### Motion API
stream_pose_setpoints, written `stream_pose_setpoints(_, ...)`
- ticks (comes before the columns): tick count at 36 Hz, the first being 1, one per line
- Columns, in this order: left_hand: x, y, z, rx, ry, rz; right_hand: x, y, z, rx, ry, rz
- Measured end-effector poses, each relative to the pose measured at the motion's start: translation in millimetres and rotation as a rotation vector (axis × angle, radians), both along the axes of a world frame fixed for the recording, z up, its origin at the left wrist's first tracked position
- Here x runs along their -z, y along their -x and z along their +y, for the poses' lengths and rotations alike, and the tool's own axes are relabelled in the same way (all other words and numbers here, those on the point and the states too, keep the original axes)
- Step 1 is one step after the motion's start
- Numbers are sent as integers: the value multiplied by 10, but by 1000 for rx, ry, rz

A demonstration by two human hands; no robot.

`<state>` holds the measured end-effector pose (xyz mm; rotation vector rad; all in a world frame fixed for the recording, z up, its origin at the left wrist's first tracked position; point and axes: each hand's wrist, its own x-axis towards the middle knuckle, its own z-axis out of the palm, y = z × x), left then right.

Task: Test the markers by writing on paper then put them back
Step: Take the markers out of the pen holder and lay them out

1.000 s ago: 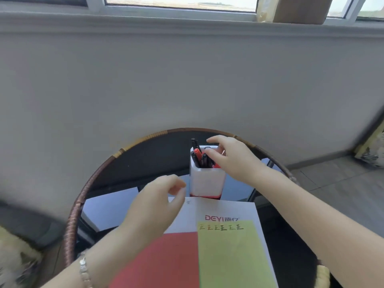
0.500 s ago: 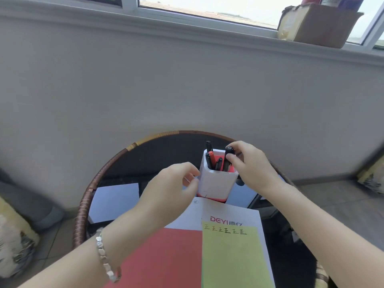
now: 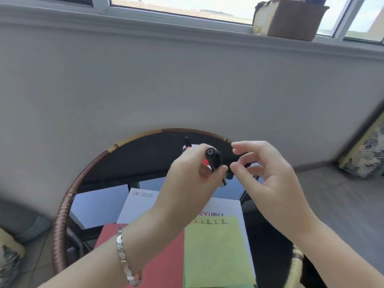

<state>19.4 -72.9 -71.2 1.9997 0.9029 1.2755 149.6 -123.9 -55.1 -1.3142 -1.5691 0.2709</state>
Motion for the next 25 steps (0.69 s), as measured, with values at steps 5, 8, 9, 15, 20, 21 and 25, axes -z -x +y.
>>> stream_pose_setpoints(5, 72, -46, -87, 79, 120, -224, 282, -117, -31, 77, 504, 648)
stream_pose_setpoints(8, 108, -67, -147, 166, 202, -249, 367, -106, -41, -41, 642, 964)
stream_pose_setpoints(9, 135, -72, -157, 159, 224, -212, 372, -110, -47, -68, 619, 1011)
stream_pose_setpoints(15, 378, -63, -107, 149, 134, 264, 442, -114, -72, 7, 440, 853)
stream_pose_setpoints(20, 491, -86, -136, 201, 27, 436, 529, -8, -122, 16, 301, 741)
stream_pose_setpoints(21, 503, -81, -141, 195, 16, 443, 541, 3, -133, 15, 268, 740)
stream_pose_setpoints(25, 554, -82, -142, 210, -55, 449, 578, 20, -161, -18, 207, 727)
